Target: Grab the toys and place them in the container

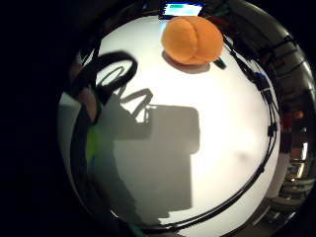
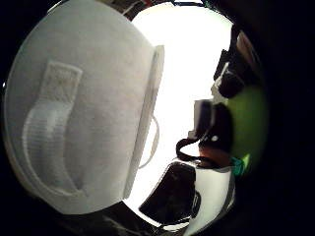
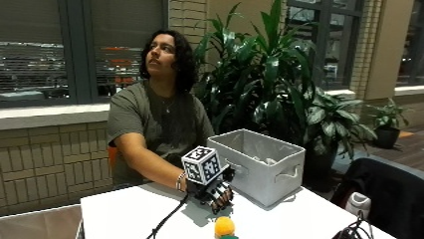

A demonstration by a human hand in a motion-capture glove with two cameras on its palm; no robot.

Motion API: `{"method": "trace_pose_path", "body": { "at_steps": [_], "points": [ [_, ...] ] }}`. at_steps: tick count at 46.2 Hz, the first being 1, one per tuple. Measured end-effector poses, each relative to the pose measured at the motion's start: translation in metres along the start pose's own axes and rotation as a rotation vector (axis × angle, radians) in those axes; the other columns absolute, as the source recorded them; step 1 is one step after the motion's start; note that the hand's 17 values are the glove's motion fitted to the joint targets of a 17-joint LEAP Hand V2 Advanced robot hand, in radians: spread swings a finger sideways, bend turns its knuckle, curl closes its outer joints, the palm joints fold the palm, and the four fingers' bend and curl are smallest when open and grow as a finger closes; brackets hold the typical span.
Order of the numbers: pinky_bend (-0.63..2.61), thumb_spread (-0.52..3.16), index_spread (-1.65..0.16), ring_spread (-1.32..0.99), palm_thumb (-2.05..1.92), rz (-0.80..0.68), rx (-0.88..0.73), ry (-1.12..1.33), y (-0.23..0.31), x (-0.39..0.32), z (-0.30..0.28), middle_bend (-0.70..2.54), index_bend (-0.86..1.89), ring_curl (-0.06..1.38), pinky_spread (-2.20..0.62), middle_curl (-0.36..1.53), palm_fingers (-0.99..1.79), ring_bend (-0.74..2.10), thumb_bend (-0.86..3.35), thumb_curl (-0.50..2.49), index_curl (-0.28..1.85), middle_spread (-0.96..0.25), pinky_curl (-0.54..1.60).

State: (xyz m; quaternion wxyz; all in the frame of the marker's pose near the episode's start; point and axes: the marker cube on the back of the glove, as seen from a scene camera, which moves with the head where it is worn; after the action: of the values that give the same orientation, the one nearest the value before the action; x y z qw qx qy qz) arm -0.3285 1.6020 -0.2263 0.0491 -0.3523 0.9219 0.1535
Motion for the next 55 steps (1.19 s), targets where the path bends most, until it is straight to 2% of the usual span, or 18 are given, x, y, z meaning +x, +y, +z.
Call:
{"method": "trace_pose_path", "body": {
  "at_steps": [8,15,21,29,34,39,41,42,44,48,52,55],
  "points": [
    [1.20,1.28,-0.38,-0.46,0.62,-0.072,0.306,-0.149,0.020,0.000,-0.059,0.63,0.53,0.60,-0.42,0.86,0.79,1.21,0.28,0.54,0.45,-0.45,0.47],
    [1.24,1.24,-0.41,-0.47,0.67,-0.233,0.492,-0.296,0.057,-0.071,-0.161,0.77,0.54,0.65,-0.40,0.98,0.81,1.27,0.31,0.62,0.52,-0.49,0.50],
    [1.22,1.20,-0.43,-0.47,0.65,-0.471,0.450,-0.446,0.062,-0.156,-0.238,0.85,0.60,0.67,-0.40,1.05,0.81,1.29,0.29,0.69,0.60,-0.50,0.51],
    [1.20,1.15,-0.46,-0.48,0.64,-0.610,0.364,-0.370,0.077,-0.261,-0.234,0.92,0.67,0.70,-0.40,1.11,0.80,1.30,0.29,0.78,0.72,-0.52,0.51],
    [1.21,1.12,-0.47,-0.48,0.62,-0.568,0.367,-0.305,0.066,-0.282,-0.217,0.94,0.69,0.71,-0.40,1.13,0.79,1.31,0.28,0.83,0.79,-0.52,0.51],
    [1.24,1.08,-0.47,-0.45,0.52,-0.482,0.230,-0.168,0.061,-0.268,-0.193,0.84,0.70,0.70,-0.40,1.11,0.71,1.26,0.19,0.83,0.86,-0.50,0.51],
    [1.22,1.19,-0.44,-0.43,0.37,-0.465,0.194,-0.124,0.063,-0.257,-0.185,0.76,0.59,0.70,-0.39,1.07,0.61,1.26,0.11,0.74,0.84,-0.48,0.51],
    [1.18,1.18,-0.43,-0.42,0.19,-0.454,0.188,-0.123,0.064,-0.250,-0.183,0.64,0.55,0.66,-0.36,1.03,0.25,1.15,0.00,0.67,0.82,-0.47,0.49],
    [1.19,1.16,-0.41,-0.38,0.07,-0.419,0.185,-0.144,0.063,-0.232,-0.181,0.59,0.56,0.69,-0.32,1.00,0.05,1.09,-0.08,0.62,0.85,-0.43,0.54],
    [1.15,1.14,-0.41,-0.36,-0.02,-0.291,0.200,-0.158,0.051,-0.176,-0.182,0.55,0.49,0.61,-0.26,0.95,0.11,0.99,-0.07,0.56,0.77,-0.40,0.46],
    [1.18,1.22,-0.41,-0.42,0.00,-0.095,0.202,-0.073,0.033,-0.107,-0.175,0.60,0.28,0.57,-0.33,0.94,0.59,1.16,-0.02,0.52,0.65,-0.41,0.40],
    [1.19,1.28,-0.41,-0.44,0.04,0.064,0.147,-0.011,0.018,-0.050,-0.161,0.66,0.17,0.58,-0.36,0.96,0.75,1.26,0.01,0.50,0.62,-0.43,0.40]
  ]
}}
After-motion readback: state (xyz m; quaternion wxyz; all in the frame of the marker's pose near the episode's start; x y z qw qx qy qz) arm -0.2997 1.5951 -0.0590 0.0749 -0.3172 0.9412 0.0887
